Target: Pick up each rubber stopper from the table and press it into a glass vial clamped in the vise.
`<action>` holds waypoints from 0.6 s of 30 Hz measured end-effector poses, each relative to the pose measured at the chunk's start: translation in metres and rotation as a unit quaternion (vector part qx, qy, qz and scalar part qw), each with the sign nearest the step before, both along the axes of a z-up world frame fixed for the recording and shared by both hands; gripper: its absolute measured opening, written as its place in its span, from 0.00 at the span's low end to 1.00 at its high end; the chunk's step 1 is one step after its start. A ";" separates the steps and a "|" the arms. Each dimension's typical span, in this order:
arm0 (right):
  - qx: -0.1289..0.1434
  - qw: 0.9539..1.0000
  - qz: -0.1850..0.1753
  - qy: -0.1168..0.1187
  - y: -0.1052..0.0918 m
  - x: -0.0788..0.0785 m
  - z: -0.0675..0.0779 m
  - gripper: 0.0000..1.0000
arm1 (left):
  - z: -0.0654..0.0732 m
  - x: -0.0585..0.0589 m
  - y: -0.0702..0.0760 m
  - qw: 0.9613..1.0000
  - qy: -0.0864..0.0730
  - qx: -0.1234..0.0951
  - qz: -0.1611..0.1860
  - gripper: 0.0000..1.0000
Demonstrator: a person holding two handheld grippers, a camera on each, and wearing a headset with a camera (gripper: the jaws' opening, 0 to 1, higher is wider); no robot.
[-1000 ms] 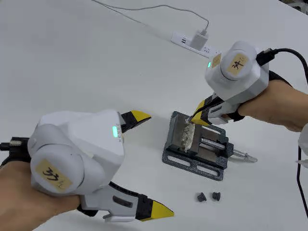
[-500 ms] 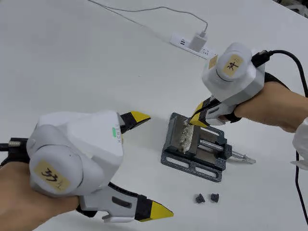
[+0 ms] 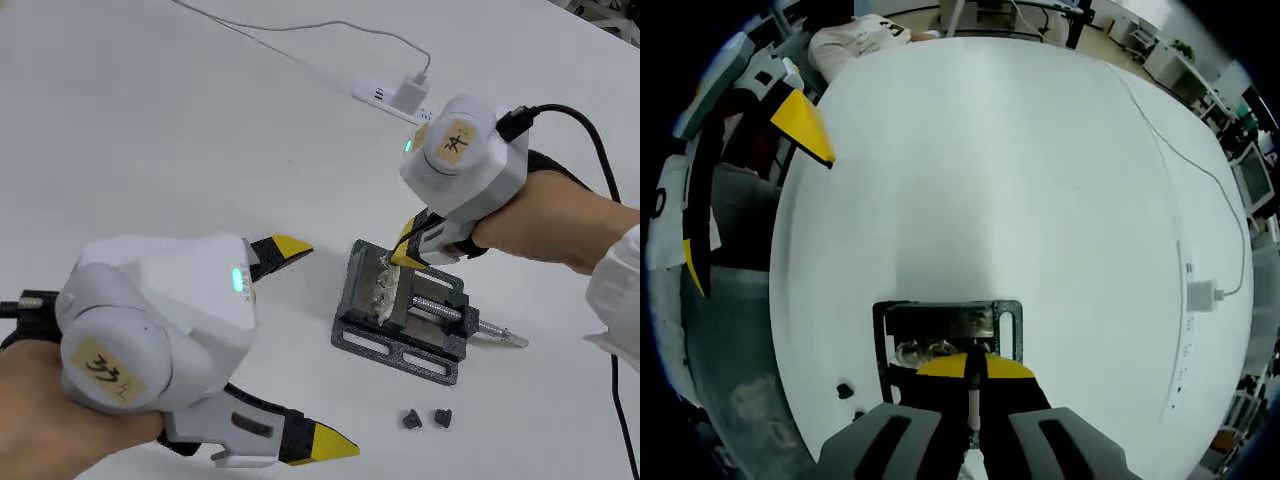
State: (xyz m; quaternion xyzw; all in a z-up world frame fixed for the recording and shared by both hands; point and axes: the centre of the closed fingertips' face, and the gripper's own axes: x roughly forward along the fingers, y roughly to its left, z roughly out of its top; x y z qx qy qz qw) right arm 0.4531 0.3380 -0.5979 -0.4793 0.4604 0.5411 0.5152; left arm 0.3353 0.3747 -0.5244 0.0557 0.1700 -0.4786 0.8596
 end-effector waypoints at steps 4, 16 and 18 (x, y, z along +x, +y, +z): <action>-0.012 1.000 0.000 0.006 0.002 0.001 0.000 0.00 | 0.002 -0.001 0.000 1.000 -0.002 0.003 0.001 0.95; 0.044 0.999 -0.025 0.003 -0.001 0.001 0.005 0.00 | 0.021 -0.014 0.000 1.000 -0.021 0.016 0.002 0.95; 0.049 0.997 -0.056 0.004 -0.001 -0.001 0.006 0.00 | 0.022 -0.017 0.002 1.000 -0.021 0.018 0.004 0.95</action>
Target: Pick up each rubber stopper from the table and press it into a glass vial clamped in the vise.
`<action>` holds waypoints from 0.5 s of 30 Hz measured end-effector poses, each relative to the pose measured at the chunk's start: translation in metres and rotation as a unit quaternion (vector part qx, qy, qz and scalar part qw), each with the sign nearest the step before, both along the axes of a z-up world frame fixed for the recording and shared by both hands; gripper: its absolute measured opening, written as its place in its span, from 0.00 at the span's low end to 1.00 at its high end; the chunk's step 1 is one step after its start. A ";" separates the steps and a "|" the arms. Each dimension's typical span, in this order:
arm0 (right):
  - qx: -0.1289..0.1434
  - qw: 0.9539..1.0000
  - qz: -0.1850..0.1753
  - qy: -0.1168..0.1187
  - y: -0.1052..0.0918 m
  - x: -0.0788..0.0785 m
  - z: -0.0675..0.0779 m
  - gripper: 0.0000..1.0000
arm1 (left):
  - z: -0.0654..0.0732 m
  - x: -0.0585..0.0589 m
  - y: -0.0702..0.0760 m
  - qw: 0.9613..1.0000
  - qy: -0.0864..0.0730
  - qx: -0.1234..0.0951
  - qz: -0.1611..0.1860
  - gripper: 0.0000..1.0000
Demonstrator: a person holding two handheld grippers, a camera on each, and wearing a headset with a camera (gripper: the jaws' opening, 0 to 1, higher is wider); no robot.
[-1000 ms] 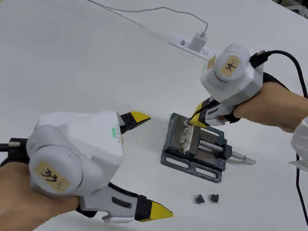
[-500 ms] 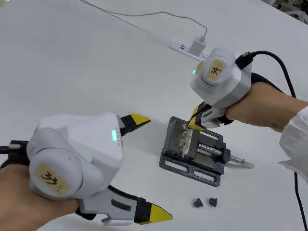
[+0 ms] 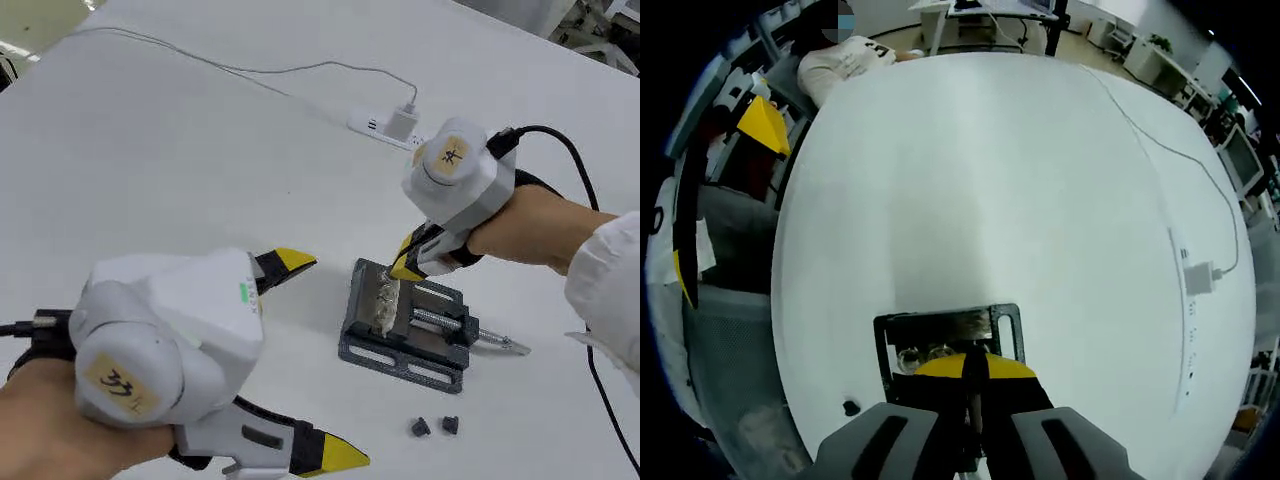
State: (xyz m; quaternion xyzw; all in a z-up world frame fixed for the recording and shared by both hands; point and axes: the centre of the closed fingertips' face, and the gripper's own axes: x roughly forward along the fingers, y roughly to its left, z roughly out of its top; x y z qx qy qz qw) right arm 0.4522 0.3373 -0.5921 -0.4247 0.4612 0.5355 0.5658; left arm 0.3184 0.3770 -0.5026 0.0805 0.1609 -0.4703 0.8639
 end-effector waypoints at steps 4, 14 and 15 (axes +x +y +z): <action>0.013 1.000 -0.002 -0.006 -0.001 -0.003 0.003 0.00 | 0.002 -0.005 0.005 1.000 0.000 0.001 0.011 0.95; 0.050 0.998 -0.018 -0.027 0.004 0.005 0.000 0.00 | 0.006 -0.011 0.013 1.000 -0.002 0.006 0.026 0.95; 0.052 0.998 -0.021 -0.028 0.004 0.006 0.000 0.00 | 0.006 -0.011 0.013 1.000 -0.003 0.008 0.026 0.95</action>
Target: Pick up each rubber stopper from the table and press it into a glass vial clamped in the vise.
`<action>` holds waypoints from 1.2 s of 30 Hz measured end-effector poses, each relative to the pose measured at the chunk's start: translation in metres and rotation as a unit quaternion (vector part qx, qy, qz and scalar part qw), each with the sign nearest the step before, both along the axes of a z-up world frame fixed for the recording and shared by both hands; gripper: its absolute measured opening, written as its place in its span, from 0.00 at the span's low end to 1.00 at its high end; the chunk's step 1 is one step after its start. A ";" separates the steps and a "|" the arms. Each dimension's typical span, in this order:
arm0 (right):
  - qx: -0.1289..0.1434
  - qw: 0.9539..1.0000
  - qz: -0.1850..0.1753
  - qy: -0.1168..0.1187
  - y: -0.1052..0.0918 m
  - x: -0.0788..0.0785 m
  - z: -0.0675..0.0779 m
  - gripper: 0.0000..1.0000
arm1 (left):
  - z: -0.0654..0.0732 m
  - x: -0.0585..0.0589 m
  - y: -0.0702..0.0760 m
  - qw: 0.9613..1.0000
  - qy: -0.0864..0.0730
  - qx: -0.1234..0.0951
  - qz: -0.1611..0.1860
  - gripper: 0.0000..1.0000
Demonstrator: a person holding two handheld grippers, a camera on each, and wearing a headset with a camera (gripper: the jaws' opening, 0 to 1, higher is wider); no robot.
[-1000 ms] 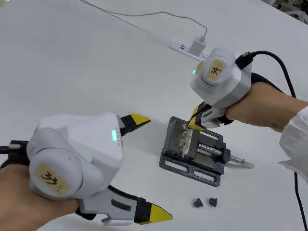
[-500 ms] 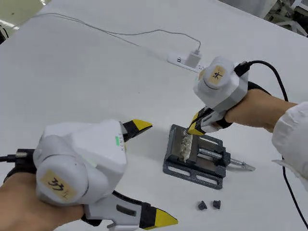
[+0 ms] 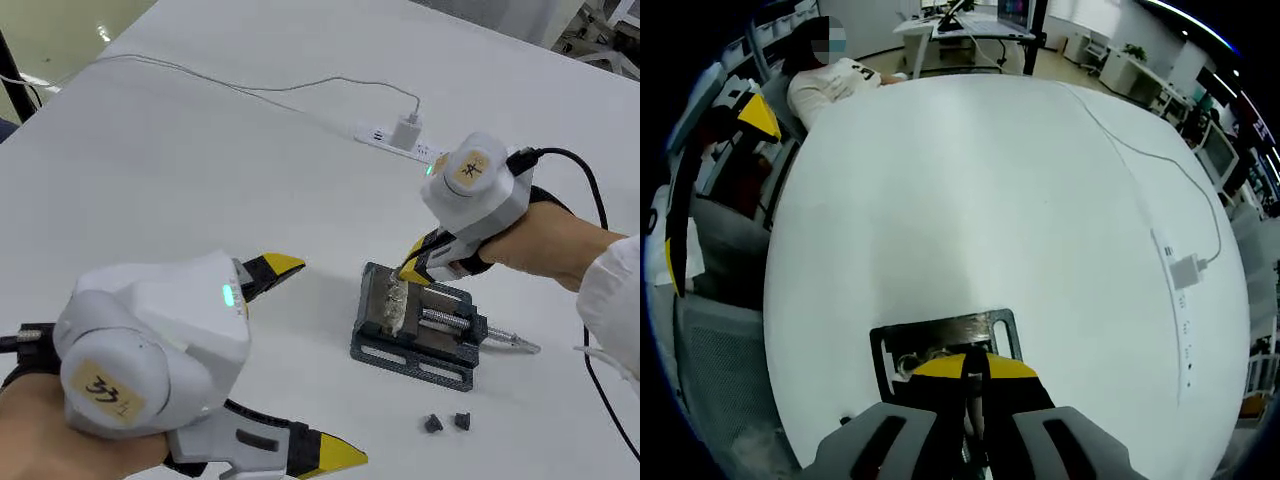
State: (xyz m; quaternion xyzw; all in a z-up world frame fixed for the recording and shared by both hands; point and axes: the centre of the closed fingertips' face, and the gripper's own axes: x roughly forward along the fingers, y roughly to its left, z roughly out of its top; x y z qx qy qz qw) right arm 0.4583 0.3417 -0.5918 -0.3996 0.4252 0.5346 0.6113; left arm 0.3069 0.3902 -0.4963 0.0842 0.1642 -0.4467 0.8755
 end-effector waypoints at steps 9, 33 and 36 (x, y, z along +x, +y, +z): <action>0.029 0.999 -0.019 -0.015 -0.004 -0.007 0.006 0.02 | 0.005 -0.003 0.001 1.000 -0.004 0.007 0.001 0.95; 0.161 0.978 -0.112 -0.068 -0.051 -0.014 0.066 0.29 | 0.012 -0.009 -0.003 1.000 -0.010 0.026 -0.011 0.95; 0.177 0.974 -0.119 -0.075 -0.059 -0.018 0.074 0.32 | 0.012 -0.009 -0.005 0.999 -0.011 0.030 -0.014 0.95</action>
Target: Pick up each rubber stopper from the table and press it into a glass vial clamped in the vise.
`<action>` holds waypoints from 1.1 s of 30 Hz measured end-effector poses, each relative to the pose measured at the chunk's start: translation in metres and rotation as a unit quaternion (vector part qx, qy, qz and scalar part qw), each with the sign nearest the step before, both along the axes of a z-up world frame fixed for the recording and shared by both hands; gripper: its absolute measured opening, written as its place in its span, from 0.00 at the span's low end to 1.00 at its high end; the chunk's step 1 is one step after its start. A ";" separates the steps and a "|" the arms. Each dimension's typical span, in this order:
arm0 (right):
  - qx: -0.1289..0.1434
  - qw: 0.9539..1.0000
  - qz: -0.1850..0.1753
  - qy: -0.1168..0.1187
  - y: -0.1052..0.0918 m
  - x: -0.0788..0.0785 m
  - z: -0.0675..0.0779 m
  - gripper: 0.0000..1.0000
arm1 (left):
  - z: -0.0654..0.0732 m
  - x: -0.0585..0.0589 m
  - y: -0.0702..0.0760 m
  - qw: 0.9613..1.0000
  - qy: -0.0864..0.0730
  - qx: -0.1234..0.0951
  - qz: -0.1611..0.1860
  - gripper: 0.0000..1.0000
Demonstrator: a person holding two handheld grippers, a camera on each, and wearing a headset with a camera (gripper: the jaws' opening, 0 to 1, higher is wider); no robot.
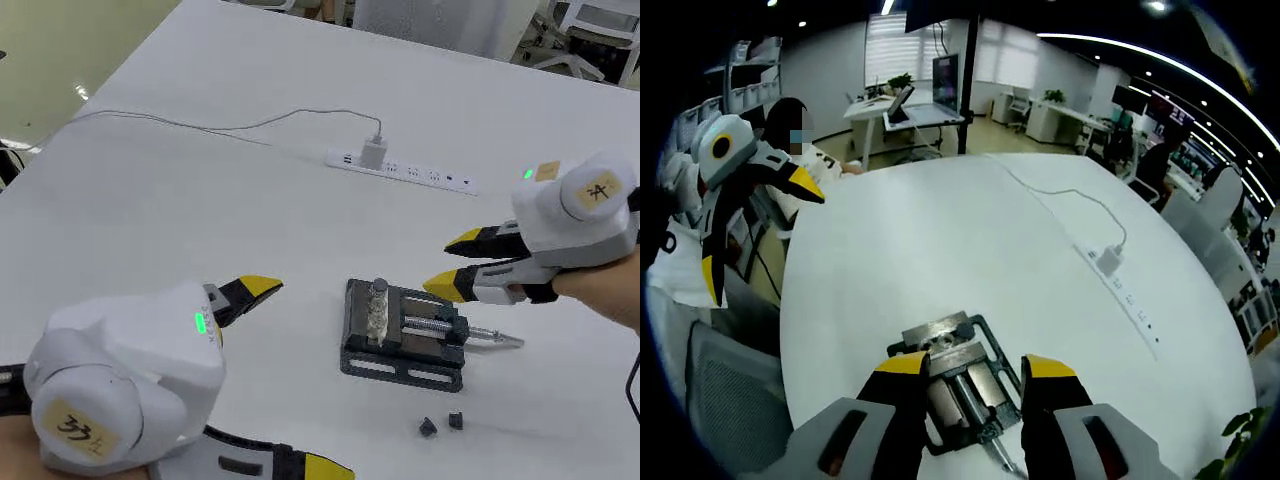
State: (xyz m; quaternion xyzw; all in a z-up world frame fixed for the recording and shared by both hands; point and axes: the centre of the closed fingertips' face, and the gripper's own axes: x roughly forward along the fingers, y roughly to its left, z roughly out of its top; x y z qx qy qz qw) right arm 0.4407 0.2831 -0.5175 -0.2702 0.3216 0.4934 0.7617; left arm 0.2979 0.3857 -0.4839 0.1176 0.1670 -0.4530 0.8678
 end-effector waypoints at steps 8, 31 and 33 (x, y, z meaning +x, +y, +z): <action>0.030 0.999 -0.011 -0.013 -0.016 -0.021 0.018 0.40 | 0.003 -0.003 -0.007 1.000 -0.002 0.007 -0.010 0.96; 0.087 0.995 -0.054 -0.003 -0.065 -0.098 0.009 0.55 | -0.015 -0.010 -0.022 0.997 0.016 0.040 -0.059 0.99; 0.089 0.994 -0.063 0.002 -0.069 -0.102 0.004 0.55 | -0.016 -0.009 -0.023 0.997 0.017 0.040 -0.062 0.99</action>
